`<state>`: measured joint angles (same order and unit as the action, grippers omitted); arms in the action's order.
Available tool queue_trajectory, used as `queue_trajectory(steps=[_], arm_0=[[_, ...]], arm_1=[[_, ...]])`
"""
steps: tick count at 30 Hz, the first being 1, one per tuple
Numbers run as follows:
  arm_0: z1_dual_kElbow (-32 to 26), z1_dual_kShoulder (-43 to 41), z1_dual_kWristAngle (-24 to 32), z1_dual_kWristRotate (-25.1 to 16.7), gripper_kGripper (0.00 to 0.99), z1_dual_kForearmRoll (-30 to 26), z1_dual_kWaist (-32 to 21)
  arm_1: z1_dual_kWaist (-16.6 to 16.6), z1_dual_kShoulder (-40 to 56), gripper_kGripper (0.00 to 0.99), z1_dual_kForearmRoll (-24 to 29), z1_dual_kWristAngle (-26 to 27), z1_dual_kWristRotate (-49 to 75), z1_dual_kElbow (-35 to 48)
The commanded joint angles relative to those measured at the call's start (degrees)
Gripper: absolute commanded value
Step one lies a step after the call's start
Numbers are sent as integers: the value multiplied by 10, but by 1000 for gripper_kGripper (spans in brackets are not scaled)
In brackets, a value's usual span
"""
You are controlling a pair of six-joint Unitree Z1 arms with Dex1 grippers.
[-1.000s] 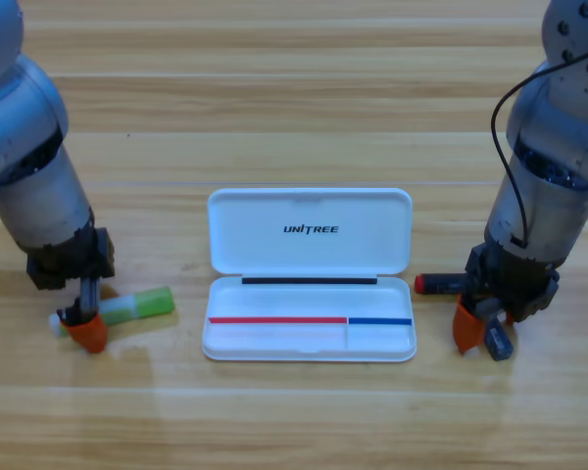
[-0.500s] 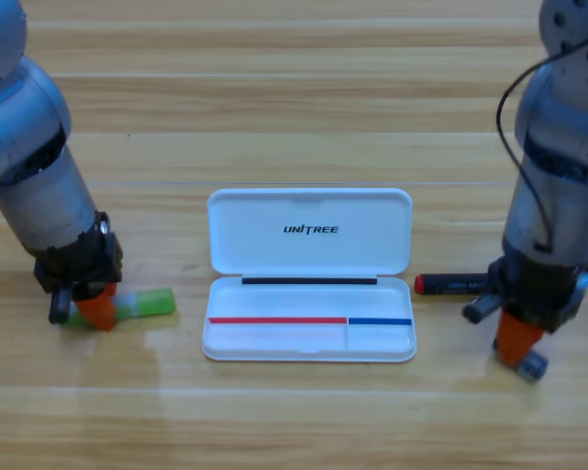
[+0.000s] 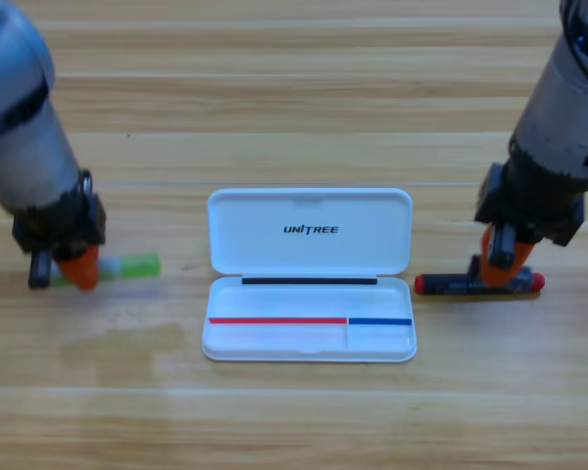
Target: Clean up eraser and pencils
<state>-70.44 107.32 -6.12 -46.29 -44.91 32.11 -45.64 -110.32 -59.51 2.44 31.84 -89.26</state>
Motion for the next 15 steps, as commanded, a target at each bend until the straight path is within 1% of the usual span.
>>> queue_trajectory(steps=[1,8,15], arm_0=[[-36,-15,-9,23,0,-44,47],[-46,-26,1,37,0,-65,86],[-51,-26,5,47,0,-76,103]], arm_1=[[-45,-41,0,-12,34,57,-26],[-69,-106,0,-20,23,82,-91],[-79,-183,0,-58,5,101,-170]])
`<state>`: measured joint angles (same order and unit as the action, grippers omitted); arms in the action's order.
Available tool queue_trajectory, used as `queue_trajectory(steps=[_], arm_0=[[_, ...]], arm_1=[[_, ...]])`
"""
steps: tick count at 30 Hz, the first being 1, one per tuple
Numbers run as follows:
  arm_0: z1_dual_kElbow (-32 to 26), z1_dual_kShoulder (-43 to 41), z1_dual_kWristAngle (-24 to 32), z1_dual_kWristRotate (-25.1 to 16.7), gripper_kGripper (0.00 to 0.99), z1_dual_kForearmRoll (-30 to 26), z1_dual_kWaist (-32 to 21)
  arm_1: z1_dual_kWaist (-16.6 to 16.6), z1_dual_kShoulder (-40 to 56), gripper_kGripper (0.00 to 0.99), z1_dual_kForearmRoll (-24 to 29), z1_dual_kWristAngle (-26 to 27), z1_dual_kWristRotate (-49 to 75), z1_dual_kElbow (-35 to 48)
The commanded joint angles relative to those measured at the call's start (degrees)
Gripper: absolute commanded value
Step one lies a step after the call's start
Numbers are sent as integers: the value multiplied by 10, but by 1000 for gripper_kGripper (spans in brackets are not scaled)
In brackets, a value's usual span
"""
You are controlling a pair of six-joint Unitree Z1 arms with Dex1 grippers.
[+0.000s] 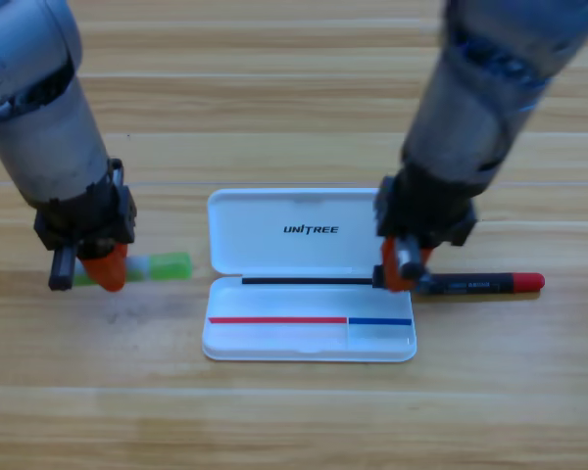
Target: Clean up eraser and pencils
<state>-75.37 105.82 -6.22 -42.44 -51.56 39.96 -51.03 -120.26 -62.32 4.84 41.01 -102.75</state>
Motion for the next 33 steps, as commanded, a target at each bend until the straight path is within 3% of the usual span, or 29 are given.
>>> queue_trajectory(steps=[1,33], arm_0=[[-2,-11,6,9,0,-9,24],[-16,-1,43,6,0,-16,42]], arm_1=[[-25,-91,0,-32,-24,9,-41],[-35,-138,0,-36,-36,5,-61]])
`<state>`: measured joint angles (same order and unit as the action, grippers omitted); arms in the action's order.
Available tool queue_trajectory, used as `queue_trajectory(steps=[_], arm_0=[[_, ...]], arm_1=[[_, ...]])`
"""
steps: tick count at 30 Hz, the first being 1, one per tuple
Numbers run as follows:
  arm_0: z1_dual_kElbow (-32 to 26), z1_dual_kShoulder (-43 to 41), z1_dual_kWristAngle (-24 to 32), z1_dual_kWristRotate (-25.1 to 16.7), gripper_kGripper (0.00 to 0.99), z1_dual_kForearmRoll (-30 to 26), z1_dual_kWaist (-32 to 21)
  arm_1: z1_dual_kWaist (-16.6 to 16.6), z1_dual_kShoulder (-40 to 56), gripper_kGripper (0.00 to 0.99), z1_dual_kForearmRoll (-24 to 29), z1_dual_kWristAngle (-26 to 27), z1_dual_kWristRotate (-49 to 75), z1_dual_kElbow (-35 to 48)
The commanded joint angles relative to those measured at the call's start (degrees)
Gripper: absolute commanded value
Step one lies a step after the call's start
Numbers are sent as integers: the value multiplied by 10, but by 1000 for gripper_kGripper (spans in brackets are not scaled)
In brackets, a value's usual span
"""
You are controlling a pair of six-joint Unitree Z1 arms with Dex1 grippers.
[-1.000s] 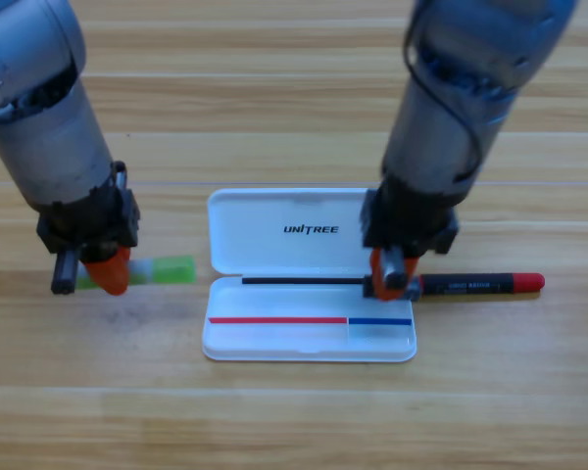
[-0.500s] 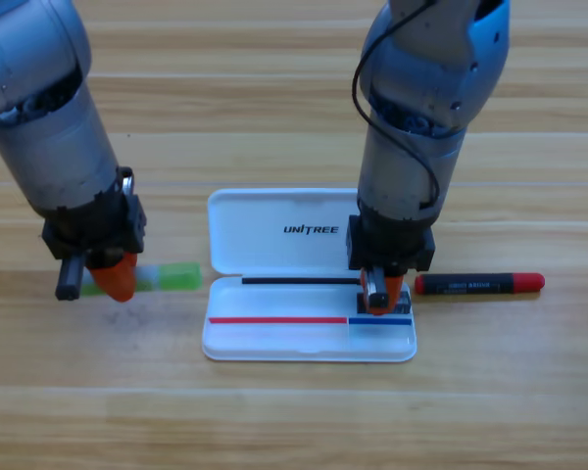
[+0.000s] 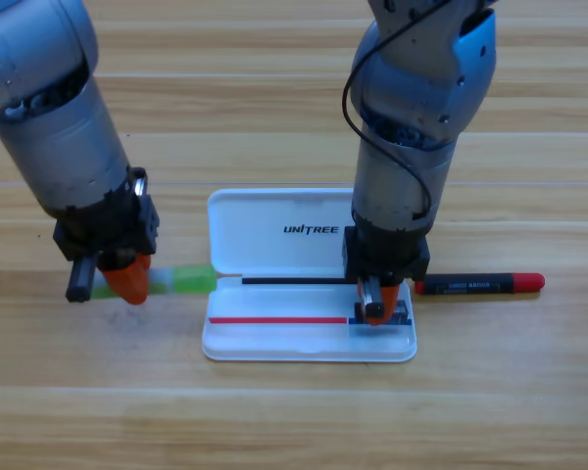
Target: Clean up eraser and pencils
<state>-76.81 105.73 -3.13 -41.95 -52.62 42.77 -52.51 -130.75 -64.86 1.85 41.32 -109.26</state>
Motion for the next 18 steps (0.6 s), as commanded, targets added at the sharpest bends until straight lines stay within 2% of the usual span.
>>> queue_trajectory(steps=[1,7,8,11,12,17,18], arm_0=[[-3,3,14,1,0,-6,14],[-18,13,19,3,0,-6,21],[-19,15,20,5,0,-6,23],[-22,18,21,6,0,-6,24],[-22,19,21,6,0,-6,24],[-22,23,20,6,0,-6,24],[-23,23,20,6,0,-6,24]], arm_1=[[-22,-33,0,-11,-5,2,6],[-22,-28,0,-21,-4,-1,9],[-22,-27,71,-22,-4,-2,9],[-22,-17,433,-23,-4,-11,10],[-22,-13,460,-25,-4,-13,11],[-22,28,479,-26,-4,-16,18],[-22,38,543,-26,-4,-19,19]])
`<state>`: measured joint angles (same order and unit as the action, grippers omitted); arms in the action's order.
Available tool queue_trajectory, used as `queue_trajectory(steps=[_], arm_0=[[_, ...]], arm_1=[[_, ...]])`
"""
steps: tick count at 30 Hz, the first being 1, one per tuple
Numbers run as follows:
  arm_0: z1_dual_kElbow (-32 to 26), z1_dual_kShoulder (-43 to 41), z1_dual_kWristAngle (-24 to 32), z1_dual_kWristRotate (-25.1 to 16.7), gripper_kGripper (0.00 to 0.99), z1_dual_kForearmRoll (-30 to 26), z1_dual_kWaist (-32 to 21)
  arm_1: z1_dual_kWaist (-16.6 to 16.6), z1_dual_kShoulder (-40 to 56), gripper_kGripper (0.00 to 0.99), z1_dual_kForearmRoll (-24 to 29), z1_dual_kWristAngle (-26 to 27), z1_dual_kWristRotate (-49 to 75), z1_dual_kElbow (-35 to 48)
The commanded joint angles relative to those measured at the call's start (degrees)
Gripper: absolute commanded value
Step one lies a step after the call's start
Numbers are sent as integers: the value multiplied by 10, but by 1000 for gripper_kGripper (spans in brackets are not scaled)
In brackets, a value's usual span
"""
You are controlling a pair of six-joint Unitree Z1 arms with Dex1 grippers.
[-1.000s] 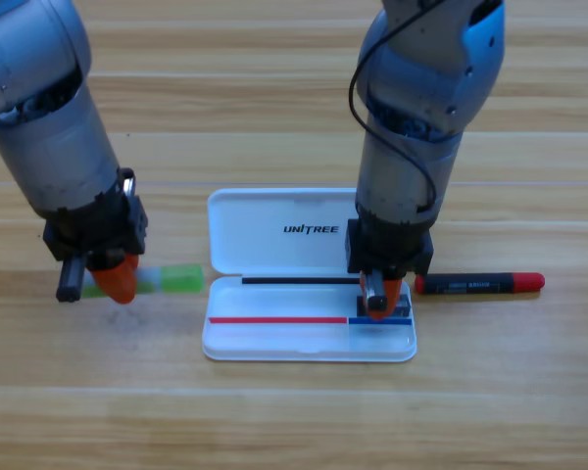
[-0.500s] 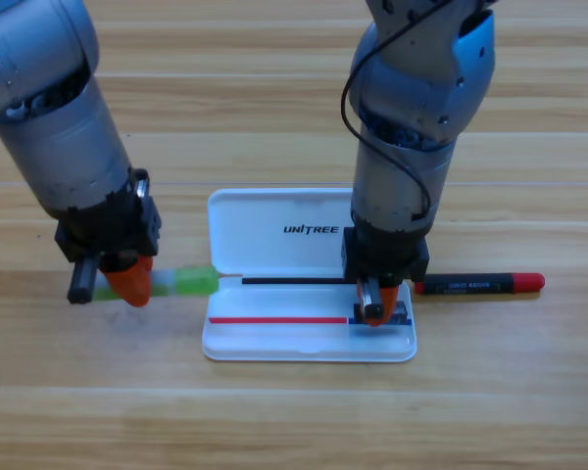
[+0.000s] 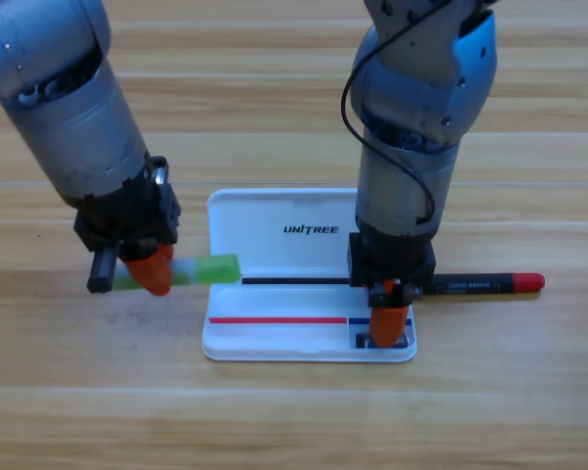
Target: Clean up eraser and pencils
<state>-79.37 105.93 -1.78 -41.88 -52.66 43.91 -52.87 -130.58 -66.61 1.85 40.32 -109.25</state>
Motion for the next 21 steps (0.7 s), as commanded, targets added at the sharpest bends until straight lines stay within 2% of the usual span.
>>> queue_trajectory(steps=[1,3,4,7,11,13,15,21], arm_0=[[3,21,6,5,0,-5,13],[1,22,7,5,0,-5,13],[-2,23,8,5,0,-5,13],[-11,33,17,5,0,-5,13],[-35,64,41,2,0,-5,13],[-49,82,51,-3,0,-5,14],[-62,100,59,-5,0,-5,15],[-89,145,81,-9,0,-6,19]], arm_1=[[-19,48,624,-9,-4,-9,23],[-19,78,769,-10,-4,-10,39],[-18,95,790,-11,-4,-9,49],[-6,136,793,-11,-4,-5,90],[30,155,838,-10,-12,20,149],[53,144,917,-8,-32,19,163],[77,128,986,8,-32,20,172],[141,85,990,79,-30,21,170]])
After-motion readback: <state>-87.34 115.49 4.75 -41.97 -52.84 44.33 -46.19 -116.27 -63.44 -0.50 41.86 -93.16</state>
